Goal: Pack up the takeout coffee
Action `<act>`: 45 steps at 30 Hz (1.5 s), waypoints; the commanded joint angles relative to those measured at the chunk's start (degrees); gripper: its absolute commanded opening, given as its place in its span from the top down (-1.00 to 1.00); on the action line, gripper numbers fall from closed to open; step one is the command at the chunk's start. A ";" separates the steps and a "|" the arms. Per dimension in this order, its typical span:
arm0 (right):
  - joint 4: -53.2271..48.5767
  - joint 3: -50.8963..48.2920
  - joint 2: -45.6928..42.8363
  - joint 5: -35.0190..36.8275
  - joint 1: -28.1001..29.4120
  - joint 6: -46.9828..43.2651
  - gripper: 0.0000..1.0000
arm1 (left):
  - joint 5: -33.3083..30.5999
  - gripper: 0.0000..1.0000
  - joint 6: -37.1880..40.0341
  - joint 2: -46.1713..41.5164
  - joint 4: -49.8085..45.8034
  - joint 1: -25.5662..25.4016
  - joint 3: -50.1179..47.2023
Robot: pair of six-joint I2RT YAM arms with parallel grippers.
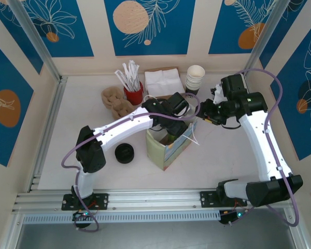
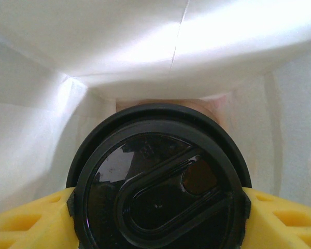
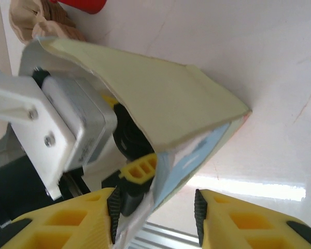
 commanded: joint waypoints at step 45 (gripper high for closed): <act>4.21 4.89 14.26 -14.92 -0.25 -25.76 -0.05 | 1.79 -0.37 -6.29 -5.07 -0.36 0.33 -0.77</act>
